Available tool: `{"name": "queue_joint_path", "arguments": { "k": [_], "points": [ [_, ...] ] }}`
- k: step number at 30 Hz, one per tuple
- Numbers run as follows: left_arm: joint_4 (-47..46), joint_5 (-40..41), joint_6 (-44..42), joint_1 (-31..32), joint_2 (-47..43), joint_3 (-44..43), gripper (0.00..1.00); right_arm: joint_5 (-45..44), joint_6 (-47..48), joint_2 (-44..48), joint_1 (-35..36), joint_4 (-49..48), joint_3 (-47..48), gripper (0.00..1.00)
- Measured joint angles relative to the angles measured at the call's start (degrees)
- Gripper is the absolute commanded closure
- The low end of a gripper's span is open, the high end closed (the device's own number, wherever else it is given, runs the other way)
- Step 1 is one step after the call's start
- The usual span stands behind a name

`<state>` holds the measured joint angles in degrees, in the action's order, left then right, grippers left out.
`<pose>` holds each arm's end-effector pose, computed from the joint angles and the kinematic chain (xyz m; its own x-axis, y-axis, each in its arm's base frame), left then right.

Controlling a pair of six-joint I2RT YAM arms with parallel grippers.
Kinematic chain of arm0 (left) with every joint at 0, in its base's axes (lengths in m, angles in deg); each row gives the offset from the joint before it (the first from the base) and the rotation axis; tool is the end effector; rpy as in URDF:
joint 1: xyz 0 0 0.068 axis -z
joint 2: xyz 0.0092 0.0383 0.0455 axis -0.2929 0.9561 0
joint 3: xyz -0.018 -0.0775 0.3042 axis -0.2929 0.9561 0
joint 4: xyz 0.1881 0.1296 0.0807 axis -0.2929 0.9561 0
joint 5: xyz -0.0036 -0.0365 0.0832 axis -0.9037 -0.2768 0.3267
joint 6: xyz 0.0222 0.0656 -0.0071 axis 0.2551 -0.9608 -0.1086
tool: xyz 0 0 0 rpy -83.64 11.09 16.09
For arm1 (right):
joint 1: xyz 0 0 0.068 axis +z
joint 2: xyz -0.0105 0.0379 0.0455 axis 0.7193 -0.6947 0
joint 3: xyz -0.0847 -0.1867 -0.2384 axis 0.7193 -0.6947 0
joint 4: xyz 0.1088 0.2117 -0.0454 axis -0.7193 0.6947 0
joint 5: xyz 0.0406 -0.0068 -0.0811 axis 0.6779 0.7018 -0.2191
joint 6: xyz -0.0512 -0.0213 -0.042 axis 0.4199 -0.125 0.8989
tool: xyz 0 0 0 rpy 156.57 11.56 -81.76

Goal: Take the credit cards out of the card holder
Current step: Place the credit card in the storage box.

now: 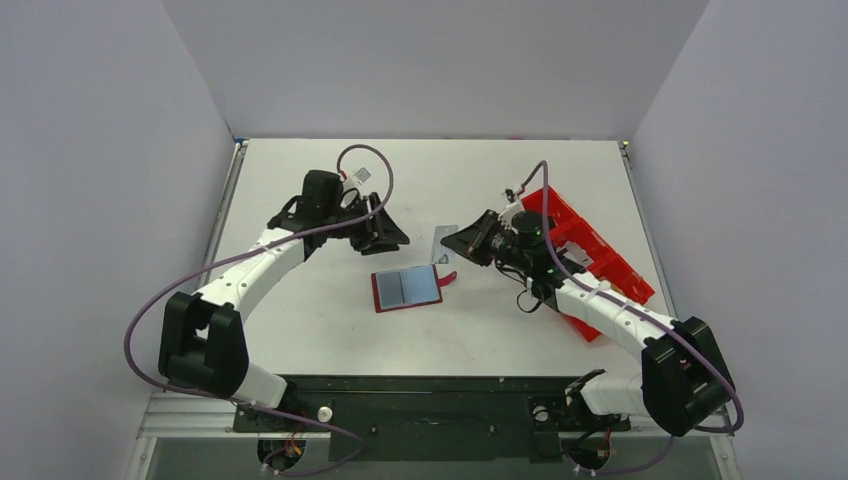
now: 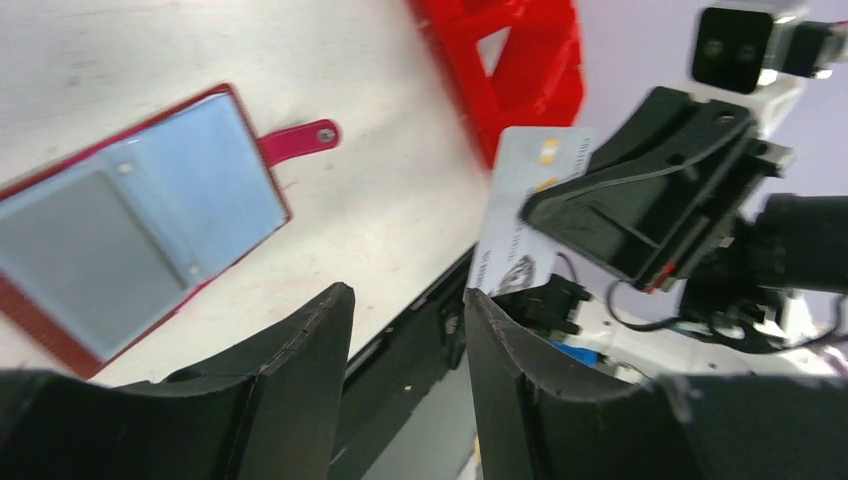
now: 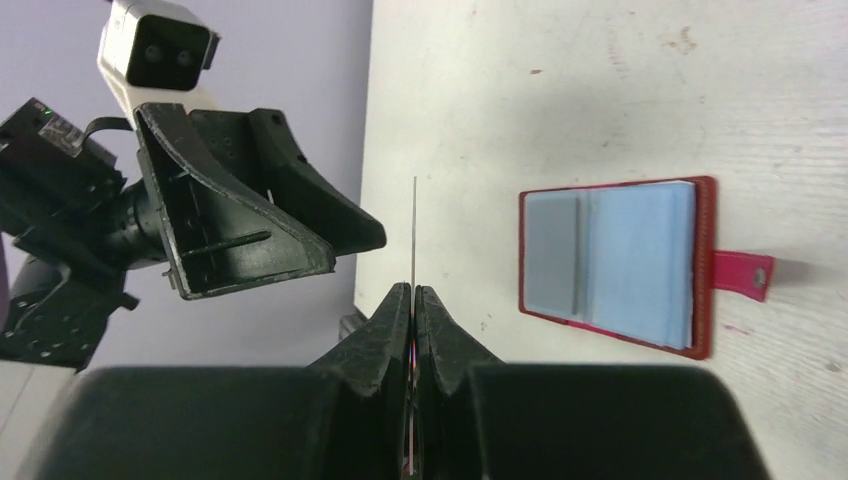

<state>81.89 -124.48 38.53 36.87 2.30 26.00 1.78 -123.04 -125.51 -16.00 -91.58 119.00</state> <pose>0.2816 -0.1410 0.3130 -0.9426 -0.2418 -0.2304 0.0728 0.5246 -0.8482 0.2298 0.1599 0.3004 -0.8359 0.4747 -0.2754 -0.0885 0.3787 0.9213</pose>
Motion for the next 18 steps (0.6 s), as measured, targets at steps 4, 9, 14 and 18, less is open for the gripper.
{"name": "queue_joint_path", "arguments": {
  "k": [4, 9, 14, 18],
  "points": [
    [7.85, 5.62, -5.7, 0.0, -0.92, -1.22, 0.57, -3.45, 1.7, 2.6, -0.46, 5.4, 0.0, 1.0],
    [13.97, 11.21, -10.38, 0.0, -1.51, -1.66, 0.57, -7.45, 3.34, 5.99, -1.68, 11.08, 0.0, 1.0],
    [16.48, 14.62, -13.14, 0.0, -2.43, -1.7, 0.56, -10.8, 5.01, 9.33, -4.22, 17.59, 0.0, 1.0],
    [16.92, 16.04, -14.36, 0.0, -2.69, -1.46, 0.56, -12.72, 6.71, 12.07, -8.85, 23.56, 0.0, 1.0]
  ]
}}
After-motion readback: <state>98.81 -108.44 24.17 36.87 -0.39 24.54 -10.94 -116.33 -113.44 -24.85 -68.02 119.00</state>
